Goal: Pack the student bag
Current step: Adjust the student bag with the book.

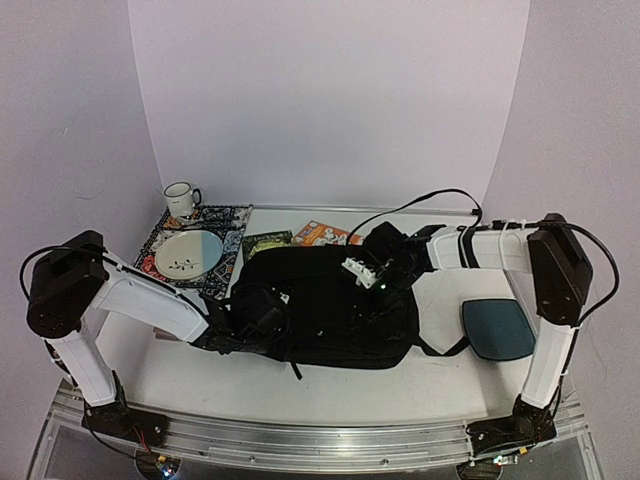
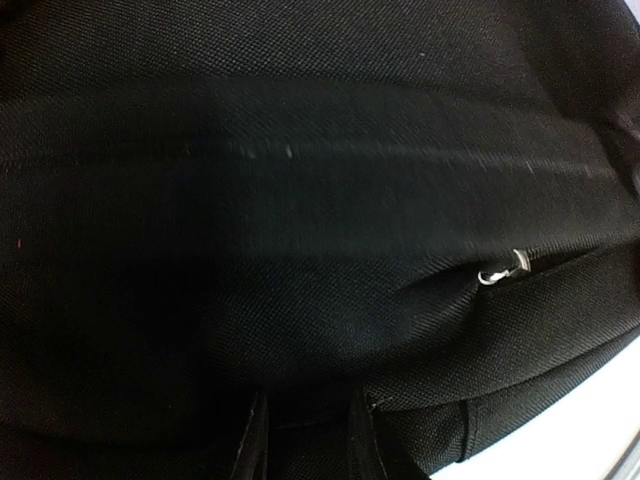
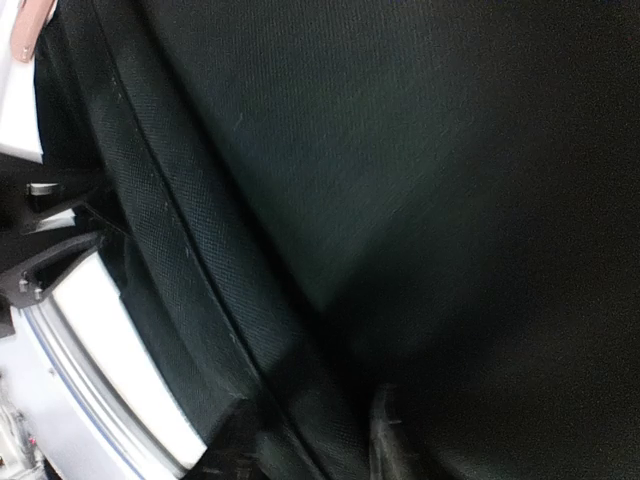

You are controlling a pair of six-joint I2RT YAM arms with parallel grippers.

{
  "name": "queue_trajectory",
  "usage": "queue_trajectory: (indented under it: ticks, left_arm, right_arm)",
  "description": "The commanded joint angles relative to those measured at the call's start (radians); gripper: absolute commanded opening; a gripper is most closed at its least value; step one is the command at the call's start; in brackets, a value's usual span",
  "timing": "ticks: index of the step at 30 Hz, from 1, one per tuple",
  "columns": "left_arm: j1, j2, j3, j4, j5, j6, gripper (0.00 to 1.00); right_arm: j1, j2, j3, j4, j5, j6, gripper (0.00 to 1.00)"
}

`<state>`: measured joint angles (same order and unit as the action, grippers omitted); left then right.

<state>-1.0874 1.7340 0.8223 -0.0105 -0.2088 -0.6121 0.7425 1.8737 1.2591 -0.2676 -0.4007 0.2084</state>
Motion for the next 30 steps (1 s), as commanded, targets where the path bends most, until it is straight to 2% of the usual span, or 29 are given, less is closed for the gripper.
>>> queue_trajectory:
  ticks: [1,3,7,15,21,25,28,30]
  left_arm:
    - [0.001,0.029,-0.014,0.006,-0.038,-0.036,0.25]
    - [0.001,0.026,-0.017,0.006,-0.042,-0.046,0.26]
    - [0.002,0.003,-0.029,0.035,-0.058,-0.072,0.26]
    - [0.001,-0.229,-0.131,0.074,-0.143,-0.148,0.33]
    - [0.002,-0.417,-0.195,0.073,-0.179,-0.188,0.38]
    - [0.004,-0.468,-0.195,0.060,-0.215,-0.206,0.39]
    - [0.007,-0.478,-0.173,0.038,-0.236,-0.222,0.38]
    - [0.007,-0.492,-0.164,0.001,-0.274,-0.248,0.33]
  right_arm:
    - [0.014,-0.115,-0.019,-0.051,-0.005,0.022,0.14]
    - [0.026,-0.134,-0.018,-0.052,-0.026,0.024,0.10]
    - [0.063,-0.131,-0.012,-0.049,-0.062,0.035,0.10]
    - [0.207,-0.079,-0.028,0.011,-0.111,0.110,0.09]
    - [0.292,-0.017,-0.026,0.024,-0.093,0.139,0.17]
    - [0.325,0.035,0.015,0.024,-0.078,0.144,0.22]
    - [0.348,0.064,0.057,0.013,-0.062,0.140,0.24]
    - [0.349,0.059,0.067,0.006,-0.050,0.139,0.25]
